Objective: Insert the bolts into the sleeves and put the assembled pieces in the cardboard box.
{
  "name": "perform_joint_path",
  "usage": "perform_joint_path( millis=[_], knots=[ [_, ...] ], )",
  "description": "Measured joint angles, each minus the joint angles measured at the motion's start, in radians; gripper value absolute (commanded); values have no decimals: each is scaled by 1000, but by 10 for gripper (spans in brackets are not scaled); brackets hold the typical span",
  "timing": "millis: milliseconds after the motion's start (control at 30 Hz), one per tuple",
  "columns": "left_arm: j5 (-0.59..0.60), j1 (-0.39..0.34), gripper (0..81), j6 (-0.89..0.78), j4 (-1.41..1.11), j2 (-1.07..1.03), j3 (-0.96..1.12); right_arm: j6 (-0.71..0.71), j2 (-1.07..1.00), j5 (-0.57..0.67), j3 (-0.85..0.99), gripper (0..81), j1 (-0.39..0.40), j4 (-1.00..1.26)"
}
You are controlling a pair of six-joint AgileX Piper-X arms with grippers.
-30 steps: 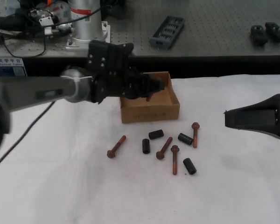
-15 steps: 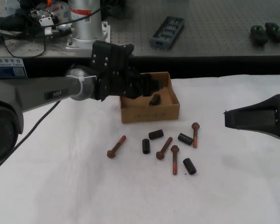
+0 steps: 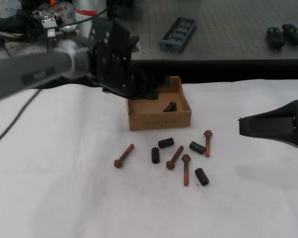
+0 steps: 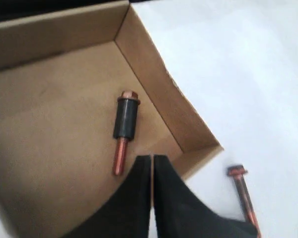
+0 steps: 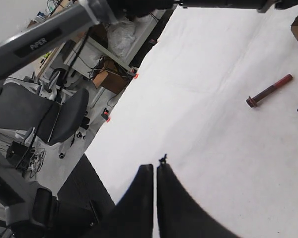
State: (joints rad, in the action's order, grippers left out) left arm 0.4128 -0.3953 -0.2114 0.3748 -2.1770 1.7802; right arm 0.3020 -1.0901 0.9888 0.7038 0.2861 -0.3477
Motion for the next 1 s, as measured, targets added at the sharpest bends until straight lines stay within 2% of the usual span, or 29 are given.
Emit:
perform_joint_path(
  millis=[233,367,467,533,700,933,1000],
  knots=[
    [-26,18,7,138,316,118,0,0,0,1,0,29,0,-33],
    [36,18,7,211,378,226,-76,-3,0,1,0,29,0,-79],
    [61,18,7,219,382,324,-205,-3,0,1,0,29,0,-98],
    [63,18,7,224,359,440,-376,-3,0,1,0,29,0,-97],
    [63,18,7,211,328,576,-571,2,0,1,0,29,0,-98],
    [107,18,7,119,212,963,-996,19,0,-1,0,29,0,-102],
    [107,18,7,98,187,1071,-1069,18,0,-59,0,29,0,-114]
  ],
)
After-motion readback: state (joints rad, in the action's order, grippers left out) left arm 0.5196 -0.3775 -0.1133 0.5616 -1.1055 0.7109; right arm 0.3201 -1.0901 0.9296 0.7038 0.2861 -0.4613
